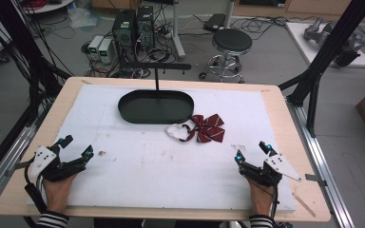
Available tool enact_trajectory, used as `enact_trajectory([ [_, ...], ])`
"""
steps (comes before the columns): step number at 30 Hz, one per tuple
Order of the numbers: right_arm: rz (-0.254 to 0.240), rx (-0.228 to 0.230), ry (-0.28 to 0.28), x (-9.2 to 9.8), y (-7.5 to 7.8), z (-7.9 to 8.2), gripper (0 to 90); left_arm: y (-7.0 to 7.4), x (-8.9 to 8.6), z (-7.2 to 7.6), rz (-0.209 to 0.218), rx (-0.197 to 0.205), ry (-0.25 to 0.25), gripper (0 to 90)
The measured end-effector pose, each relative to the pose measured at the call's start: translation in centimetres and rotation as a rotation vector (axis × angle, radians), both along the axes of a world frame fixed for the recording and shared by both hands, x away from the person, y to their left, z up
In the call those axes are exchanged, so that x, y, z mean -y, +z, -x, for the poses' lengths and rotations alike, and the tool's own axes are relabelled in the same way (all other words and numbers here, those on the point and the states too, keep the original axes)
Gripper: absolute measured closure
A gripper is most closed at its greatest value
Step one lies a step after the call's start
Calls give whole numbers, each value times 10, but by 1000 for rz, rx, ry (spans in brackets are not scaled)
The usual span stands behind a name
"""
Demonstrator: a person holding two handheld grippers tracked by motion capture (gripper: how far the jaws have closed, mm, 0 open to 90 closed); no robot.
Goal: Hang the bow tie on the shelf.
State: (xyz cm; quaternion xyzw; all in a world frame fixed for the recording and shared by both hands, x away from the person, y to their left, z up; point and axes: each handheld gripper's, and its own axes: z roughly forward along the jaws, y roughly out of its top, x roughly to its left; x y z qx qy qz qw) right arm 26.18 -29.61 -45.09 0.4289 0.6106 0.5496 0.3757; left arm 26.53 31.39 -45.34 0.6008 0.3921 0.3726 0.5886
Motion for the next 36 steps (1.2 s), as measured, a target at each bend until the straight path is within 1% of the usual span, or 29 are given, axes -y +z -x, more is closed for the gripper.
enact_trajectory([
  [1,0,0,0,0,0,0,96,0,0,0,1,0,0,147],
  [2,16,-12,-1,1,1,-1,96,0,0,0,1,0,1,147],
  [4,43,-12,-4,1,4,0,97,0,0,0,4,-4,3,147],
  [6,43,-20,2,1,9,0,96,0,0,-1,8,-6,3,147],
  [9,35,-42,12,0,21,-2,97,0,-1,-1,7,-8,4,147],
  [10,35,-42,12,0,21,-2,97,0,-1,-1,7,-8,4,147],
  [11,25,-47,25,-3,29,-4,96,0,0,-1,8,-4,6,147],
  [12,27,-46,35,-5,33,-5,97,0,0,0,2,-1,7,147],
  [13,27,-46,35,-5,33,-5,97,0,0,0,2,-1,7,147],
  [14,38,-51,52,-11,41,-8,96,0,0,0,3,-1,7,147],
  [17,76,-56,84,-20,54,-13,97,0,0,0,3,-2,6,147],
  [18,85,-65,98,-24,58,-15,97,0,0,0,3,-2,6,147],
  [19,98,-75,109,-27,62,-17,97,0,0,0,2,-1,6,147],
  [20,98,-75,109,-27,62,-17,97,0,0,0,2,-1,6,147],
  [21,108,-94,145,-34,69,-21,97,0,0,0,3,-2,5,147],
  [22,114,-105,168,-37,72,-24,97,0,0,0,6,-2,6,147],
  [23,114,-105,168,-37,72,-24,97,0,0,0,7,-3,6,147],
  [24,137,-129,201,-45,78,-27,98,0,0,0,9,-3,7,147],
  [26,159,-154,228,-52,82,-31,98,0,-1,0,7,-3,6,147],
  [28,163,-164,253,-59,85,-36,98,0,-1,0,5,-3,7,147],
  [30,165,-185,275,-66,87,-40,98,0,-1,0,8,-4,8,147],
  [31,165,-185,275,-66,87,-40,98,0,-1,0,8,-4,9,147],
  [33,186,-215,316,-77,90,-47,123,0,-1,0,9,-4,9,147],
  [34,186,-215,316,-77,90,-47,123,0,-1,0,10,-4,9,147],
  [35,208,-222,346,-85,93,-52,141,0,-1,0,11,-4,10,147],
  [36,216,-220,353,-89,94,-55,141,0,-1,-1,13,-5,11,147],
])
